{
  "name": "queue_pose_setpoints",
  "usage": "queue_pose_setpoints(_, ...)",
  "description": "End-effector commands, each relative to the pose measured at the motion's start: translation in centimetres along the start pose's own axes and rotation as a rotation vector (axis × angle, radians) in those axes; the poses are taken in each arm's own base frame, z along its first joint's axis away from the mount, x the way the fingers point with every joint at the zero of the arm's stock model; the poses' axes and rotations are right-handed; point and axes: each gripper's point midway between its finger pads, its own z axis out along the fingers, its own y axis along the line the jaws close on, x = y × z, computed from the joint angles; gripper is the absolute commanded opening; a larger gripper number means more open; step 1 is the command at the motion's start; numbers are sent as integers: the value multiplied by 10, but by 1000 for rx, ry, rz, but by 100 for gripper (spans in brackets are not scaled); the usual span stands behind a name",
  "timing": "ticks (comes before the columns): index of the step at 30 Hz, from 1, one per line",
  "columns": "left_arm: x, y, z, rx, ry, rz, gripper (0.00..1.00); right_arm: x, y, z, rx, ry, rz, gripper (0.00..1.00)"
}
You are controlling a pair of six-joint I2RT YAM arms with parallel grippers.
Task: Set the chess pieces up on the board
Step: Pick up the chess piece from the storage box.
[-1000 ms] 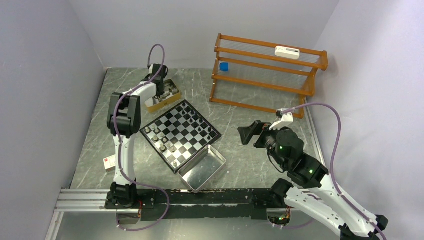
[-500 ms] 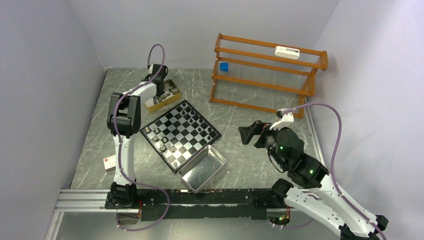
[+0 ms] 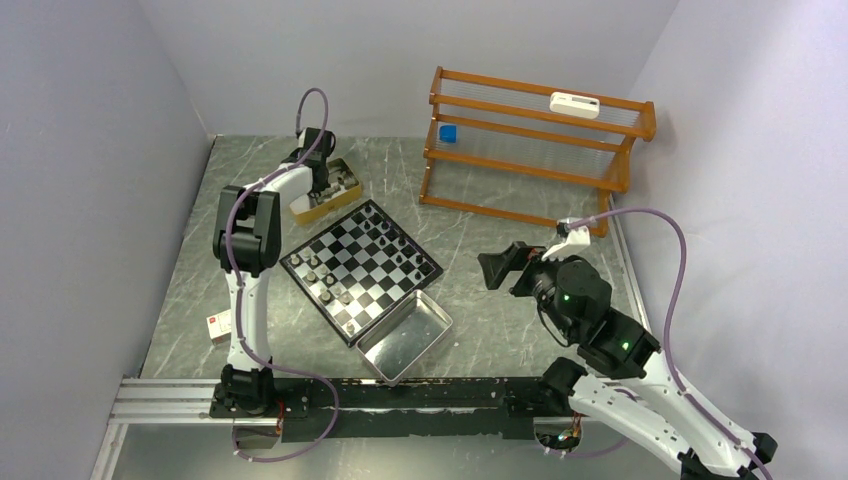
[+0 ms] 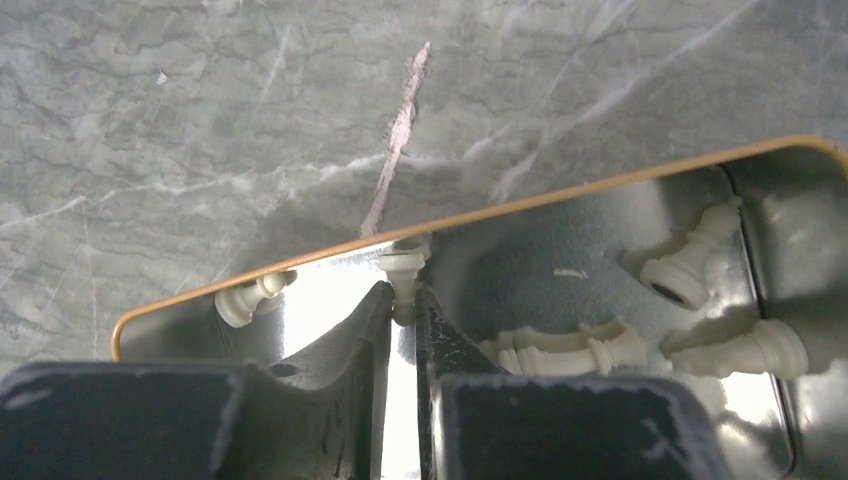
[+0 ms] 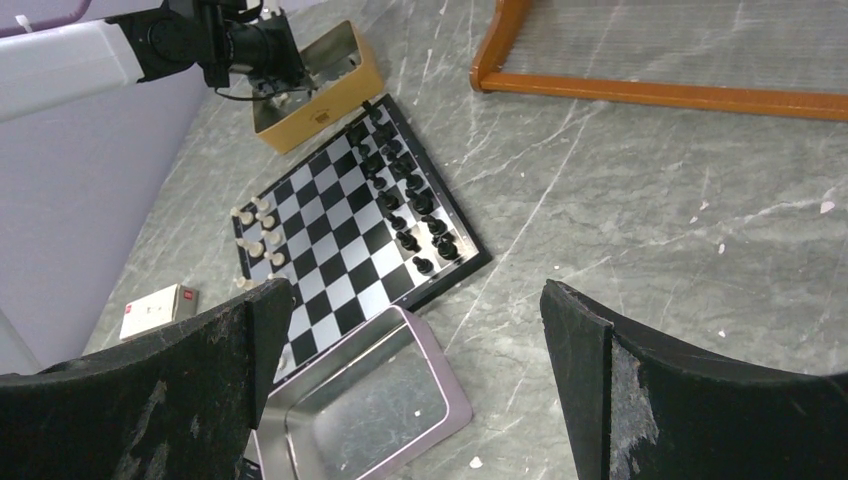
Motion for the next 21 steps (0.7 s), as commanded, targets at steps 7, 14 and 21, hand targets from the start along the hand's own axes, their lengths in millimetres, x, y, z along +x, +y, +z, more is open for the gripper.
queue_pose_setpoints(7,-15,-6,-43,134,54,-13,15,-12,6,-10,-38,-37,40,100)
queue_pose_setpoints(14,-12,-6,-72,201,127,19,13,-13,8,-18,-56,-29,71,100)
queue_pose_setpoints(21,-15,-9,-112,314,150,35,13,-9,6,-23,-62,-22,109,100)
